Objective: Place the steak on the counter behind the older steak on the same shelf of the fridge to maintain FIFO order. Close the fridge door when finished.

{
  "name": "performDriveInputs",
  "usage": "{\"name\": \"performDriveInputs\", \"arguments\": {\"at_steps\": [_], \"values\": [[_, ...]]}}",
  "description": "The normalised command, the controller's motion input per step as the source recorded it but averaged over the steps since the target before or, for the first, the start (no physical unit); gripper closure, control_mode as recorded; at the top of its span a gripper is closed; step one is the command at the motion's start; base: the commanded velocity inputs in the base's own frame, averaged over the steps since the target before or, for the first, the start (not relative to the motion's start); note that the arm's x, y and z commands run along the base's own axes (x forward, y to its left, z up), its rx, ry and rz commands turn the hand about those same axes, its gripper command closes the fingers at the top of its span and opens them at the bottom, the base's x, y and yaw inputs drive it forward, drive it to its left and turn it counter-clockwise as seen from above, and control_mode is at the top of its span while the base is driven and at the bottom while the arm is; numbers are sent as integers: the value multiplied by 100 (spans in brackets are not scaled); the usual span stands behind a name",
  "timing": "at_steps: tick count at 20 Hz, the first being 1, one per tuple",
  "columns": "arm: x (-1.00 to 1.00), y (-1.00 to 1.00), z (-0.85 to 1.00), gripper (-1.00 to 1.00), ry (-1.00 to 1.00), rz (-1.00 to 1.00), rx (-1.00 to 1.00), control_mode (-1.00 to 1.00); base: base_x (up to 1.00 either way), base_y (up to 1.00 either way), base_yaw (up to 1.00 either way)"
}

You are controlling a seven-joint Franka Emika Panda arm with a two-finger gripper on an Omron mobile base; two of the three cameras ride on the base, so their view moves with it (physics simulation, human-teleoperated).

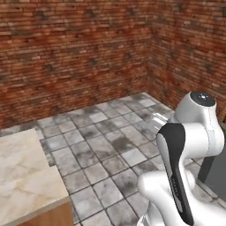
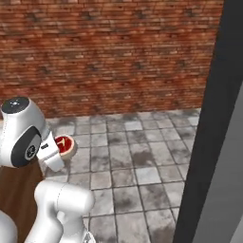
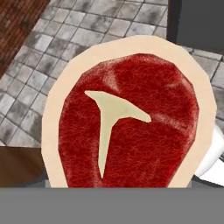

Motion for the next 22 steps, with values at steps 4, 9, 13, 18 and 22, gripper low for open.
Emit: {"name": "performDriveInputs", "arguments": {"at_steps": [4, 9, 13, 18, 22], "values": [[0, 0, 0, 100, 0, 0, 0, 100, 39, 34, -81], [0, 0, 0, 100, 0, 0, 0, 100, 72, 41, -73], [0, 0, 0, 100, 0, 0, 0, 100, 98, 44, -63], [0, 0, 0, 100, 0, 0, 0, 100, 97, 23, -57], [0, 0, 0, 100, 0, 0, 0, 100, 100, -8, -42]]}}
